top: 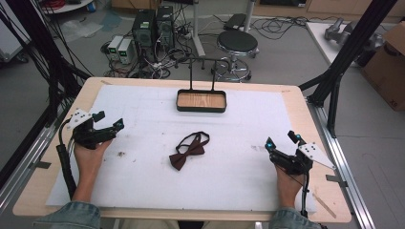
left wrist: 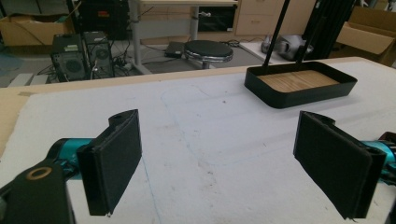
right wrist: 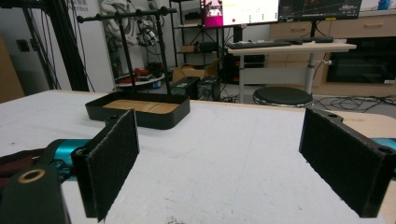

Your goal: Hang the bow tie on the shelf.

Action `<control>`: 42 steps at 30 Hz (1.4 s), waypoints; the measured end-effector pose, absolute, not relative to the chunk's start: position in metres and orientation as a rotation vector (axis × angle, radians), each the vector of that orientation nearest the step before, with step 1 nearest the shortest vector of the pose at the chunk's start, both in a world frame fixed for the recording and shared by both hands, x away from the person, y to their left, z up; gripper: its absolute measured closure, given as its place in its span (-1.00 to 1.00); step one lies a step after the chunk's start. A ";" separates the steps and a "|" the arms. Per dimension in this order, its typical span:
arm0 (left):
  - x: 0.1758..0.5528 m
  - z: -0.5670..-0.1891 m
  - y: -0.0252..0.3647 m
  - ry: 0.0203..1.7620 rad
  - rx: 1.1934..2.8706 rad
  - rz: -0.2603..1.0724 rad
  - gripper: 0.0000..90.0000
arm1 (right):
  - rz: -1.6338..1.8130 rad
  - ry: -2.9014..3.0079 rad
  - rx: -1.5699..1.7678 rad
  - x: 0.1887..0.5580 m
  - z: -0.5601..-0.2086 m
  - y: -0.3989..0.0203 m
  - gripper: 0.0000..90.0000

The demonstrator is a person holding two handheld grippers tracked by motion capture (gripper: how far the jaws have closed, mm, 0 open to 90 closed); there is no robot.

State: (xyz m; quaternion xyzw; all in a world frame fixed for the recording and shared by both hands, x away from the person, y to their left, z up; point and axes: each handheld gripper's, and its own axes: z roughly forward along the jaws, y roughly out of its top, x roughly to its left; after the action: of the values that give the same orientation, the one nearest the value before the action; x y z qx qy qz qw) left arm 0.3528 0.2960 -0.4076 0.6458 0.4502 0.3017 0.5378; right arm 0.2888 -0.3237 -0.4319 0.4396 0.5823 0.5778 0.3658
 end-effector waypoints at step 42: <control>0.345 -0.414 0.213 0.727 1.614 0.418 -0.23 | 1.472 1.507 1.132 0.289 -0.432 -0.323 -0.75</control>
State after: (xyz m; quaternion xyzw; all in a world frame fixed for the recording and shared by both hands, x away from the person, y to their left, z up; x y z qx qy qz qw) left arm 0.3452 0.2126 -0.4137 0.7003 0.3155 0.1814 0.6141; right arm 0.2892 -0.3227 -0.4324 0.4403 0.5865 0.5728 0.3662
